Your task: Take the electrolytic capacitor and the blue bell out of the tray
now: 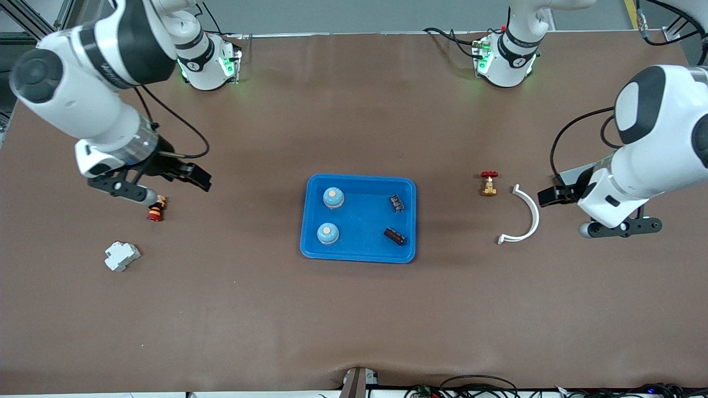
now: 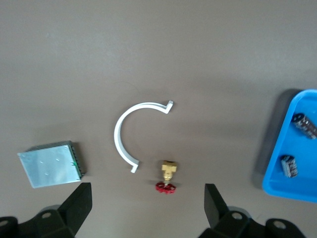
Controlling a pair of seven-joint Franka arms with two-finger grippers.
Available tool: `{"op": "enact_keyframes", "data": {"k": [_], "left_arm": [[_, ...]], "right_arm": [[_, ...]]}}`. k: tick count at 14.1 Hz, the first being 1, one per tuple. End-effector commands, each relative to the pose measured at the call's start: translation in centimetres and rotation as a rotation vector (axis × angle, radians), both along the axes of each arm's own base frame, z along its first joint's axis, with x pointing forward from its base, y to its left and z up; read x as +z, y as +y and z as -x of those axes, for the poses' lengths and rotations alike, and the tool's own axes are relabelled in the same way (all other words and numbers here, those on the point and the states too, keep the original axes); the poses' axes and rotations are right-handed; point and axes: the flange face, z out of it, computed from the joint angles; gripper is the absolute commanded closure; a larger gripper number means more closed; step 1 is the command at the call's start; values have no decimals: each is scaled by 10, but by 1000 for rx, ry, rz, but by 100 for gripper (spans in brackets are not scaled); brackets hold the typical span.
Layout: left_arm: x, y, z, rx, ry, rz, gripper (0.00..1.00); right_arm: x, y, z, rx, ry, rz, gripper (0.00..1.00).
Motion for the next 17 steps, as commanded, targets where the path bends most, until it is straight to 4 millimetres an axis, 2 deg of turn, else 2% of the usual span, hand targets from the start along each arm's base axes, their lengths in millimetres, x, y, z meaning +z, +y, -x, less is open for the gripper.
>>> {"op": "enact_keyframes", "data": {"k": [1,5,6,7,11,12,17], "left_arm": [[-10,-37,-4,48,-14,-31,0],[-28,-73,-5,239,-16,-36,0],[-35,-88,-6,294,-14,-14,0],[-45,-97,-9,363,-5,4,0],[-87,-160,-11,547,-30,5,0],[-97,-169,-13,594,-42,8,0],[-134,-222,-18,758,-84,39,0]], "right_arm": [[-19,29,12,-61,5,10,0],[-64,79,10,-99,-12,23,0],[-75,91,10,-109,-12,23,0],[-87,103,11,-116,-17,21,0],[-136,150,16,-152,-36,14,0],[-149,163,20,-157,-41,19,0],[-198,197,34,-125,-33,56,0]]}}
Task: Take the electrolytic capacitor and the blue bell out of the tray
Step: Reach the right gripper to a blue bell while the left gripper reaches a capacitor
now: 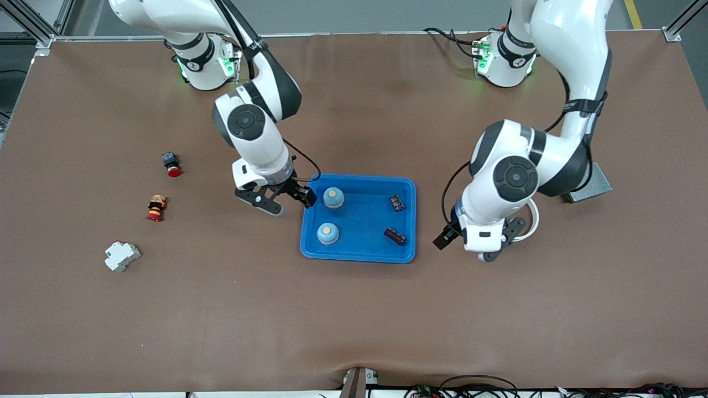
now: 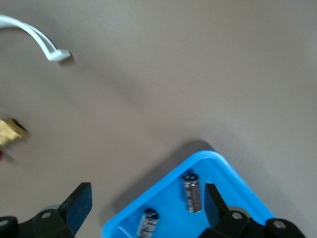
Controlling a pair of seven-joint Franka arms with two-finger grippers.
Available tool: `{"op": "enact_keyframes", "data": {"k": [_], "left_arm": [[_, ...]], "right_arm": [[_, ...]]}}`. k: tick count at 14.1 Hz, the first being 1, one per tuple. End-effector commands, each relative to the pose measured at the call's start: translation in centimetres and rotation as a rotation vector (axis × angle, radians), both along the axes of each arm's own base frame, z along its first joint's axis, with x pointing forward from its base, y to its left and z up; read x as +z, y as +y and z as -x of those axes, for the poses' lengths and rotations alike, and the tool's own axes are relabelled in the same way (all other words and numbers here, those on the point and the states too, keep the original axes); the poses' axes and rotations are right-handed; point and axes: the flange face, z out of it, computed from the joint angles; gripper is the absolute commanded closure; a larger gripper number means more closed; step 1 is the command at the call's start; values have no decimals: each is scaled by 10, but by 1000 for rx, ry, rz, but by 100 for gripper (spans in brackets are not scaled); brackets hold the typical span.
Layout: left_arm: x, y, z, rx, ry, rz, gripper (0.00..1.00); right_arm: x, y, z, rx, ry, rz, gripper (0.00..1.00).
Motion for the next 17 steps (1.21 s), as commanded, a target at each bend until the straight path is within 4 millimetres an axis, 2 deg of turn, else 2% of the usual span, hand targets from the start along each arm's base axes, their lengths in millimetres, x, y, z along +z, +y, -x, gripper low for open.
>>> {"op": "enact_keyframes", "data": {"k": [1,5,8,12,14,17], "left_arm": [[-11,-38,-5,80,-24,22,0],[-39,-81,11,147,-43,35,0],[-67,-97,17,162,-50,32,0],[-98,-100,13,165,-77,44,0],[-101,-100,12,164,-85,49,0],[-110,-103,12,162,-96,57,0]], "right_arm": [[-13,14,1,-1,-13,14,0],[-29,31,7,-17,-12,15,0],[-47,44,12,-21,-14,15,0],[-70,62,16,-45,-17,15,0],[-84,75,24,-34,-12,29,0],[-96,81,23,-41,-8,38,0]]}}
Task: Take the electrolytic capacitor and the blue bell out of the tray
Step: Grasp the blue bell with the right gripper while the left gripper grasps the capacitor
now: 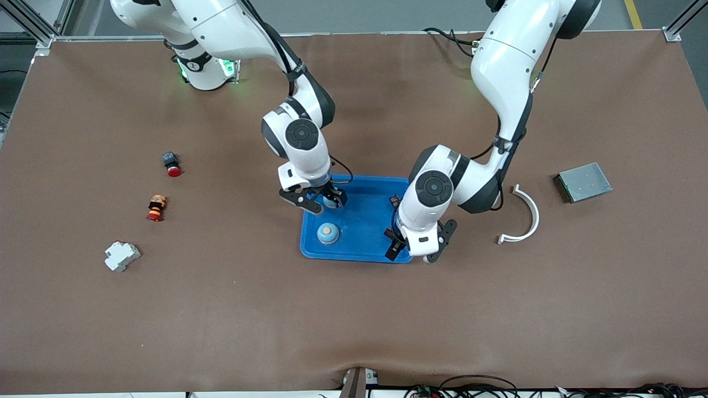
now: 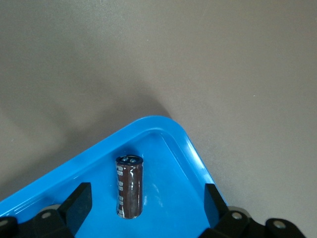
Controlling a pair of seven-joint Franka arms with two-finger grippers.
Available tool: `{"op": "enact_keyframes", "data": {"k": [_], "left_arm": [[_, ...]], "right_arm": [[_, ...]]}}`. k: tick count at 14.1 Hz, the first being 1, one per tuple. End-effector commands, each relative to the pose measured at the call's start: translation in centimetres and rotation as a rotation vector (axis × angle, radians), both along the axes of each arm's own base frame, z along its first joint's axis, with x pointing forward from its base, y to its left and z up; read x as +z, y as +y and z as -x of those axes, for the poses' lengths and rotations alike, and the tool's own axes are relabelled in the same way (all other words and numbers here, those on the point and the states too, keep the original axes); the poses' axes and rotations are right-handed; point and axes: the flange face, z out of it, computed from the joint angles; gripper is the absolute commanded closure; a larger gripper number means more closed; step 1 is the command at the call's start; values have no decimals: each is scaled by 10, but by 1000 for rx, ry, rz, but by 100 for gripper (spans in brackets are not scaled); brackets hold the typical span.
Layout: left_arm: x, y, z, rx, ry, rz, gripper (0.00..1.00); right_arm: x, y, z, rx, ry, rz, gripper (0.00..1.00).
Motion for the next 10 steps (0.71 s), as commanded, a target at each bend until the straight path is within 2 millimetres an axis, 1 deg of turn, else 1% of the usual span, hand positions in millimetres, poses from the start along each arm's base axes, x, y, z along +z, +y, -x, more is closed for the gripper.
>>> {"op": "enact_keyframes", "data": {"k": [1,3,5,7,9,10], "left_arm": [[-4,-10,-1,0,-22,7,0],[-6,-15,2,-8,-24,6,0],[-11,-16,3,-11,-20,4,0],[-18,-24,10,-28,-14,-6,0],[-23,-24,12,-34,-9,-13,0],[-27,-27,15,-44,-8,-20,0]], "right_arm": [[-7,10,-4,-14,-16,13,0],[-7,10,-3,-13,-15,12,0],[-10,12,-1,-14,-12,14,0],[-16,18,4,-24,-15,11,0],[-19,20,6,-24,-16,10,0],[-20,20,6,-24,-14,12,0]]}}
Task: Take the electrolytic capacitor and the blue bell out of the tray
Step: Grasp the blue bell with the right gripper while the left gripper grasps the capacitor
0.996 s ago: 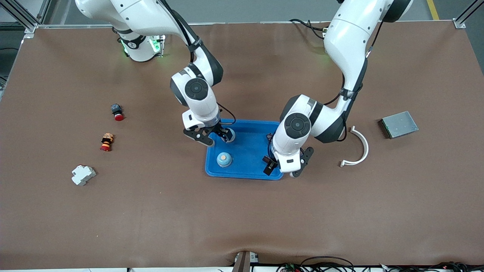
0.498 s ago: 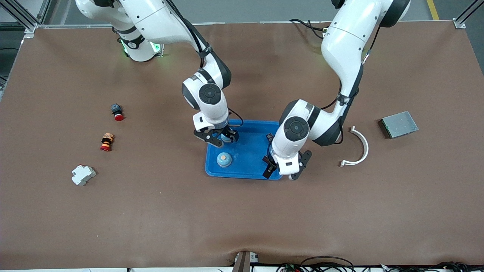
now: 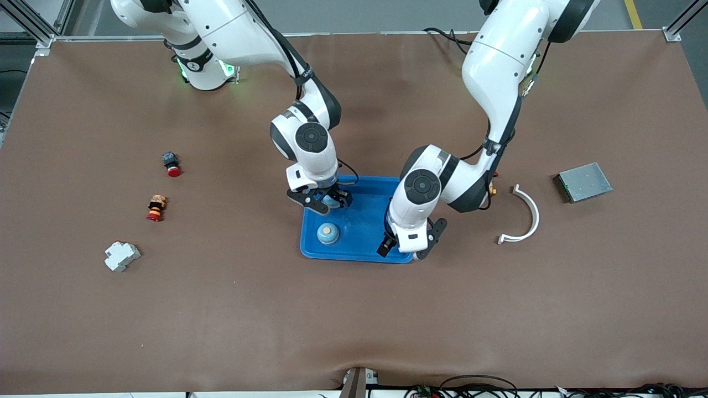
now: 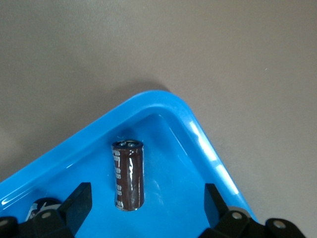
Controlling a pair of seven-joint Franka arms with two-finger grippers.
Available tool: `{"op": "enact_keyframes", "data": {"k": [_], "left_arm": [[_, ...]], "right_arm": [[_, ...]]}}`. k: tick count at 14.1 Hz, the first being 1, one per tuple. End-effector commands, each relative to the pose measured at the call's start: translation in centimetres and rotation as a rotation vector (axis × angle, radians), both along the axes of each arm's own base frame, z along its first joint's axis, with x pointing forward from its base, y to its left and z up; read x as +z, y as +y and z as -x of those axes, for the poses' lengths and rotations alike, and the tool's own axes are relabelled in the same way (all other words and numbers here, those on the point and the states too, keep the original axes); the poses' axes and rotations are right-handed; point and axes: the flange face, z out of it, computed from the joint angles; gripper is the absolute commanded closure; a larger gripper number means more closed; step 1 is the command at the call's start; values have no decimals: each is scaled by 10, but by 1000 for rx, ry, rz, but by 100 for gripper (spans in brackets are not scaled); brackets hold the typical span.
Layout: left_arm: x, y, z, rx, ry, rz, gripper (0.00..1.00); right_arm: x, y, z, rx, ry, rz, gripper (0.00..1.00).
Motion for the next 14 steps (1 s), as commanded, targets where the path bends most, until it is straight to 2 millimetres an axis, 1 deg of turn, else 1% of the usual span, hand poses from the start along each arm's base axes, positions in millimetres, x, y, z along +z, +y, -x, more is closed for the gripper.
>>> {"op": "enact_keyframes", "data": {"k": [1,3,5,6,7,8,11,12,14], "left_arm": [[-6,-5,-1,-9,-16,-15,0],[-13,-4,0,-8,-10,-21,0],[-18,-2,0,-10,-6,-29,0],[-22,-1,0,-9,-2,-32,0],[-22,0,-1,-9,-3,-34,0],[-23,0,-1,-9,-2,-35,0],[-28,0,1,-17,0,-45,0],[-32,-1,2,-18,4,-48,0],[-36,1,2,-18,7,-53,0]], "right_arm": [[-3,7,0,-16,-16,5,0],[-4,13,6,-27,-14,4,0],[-5,14,7,-23,-15,8,0],[-5,14,7,-3,-22,15,27],[-3,15,6,12,-35,23,71],[-1,15,2,12,-40,19,100],[7,13,-4,23,-49,13,100],[14,14,-9,23,-51,11,100],[28,14,-11,24,-32,28,100]]}}
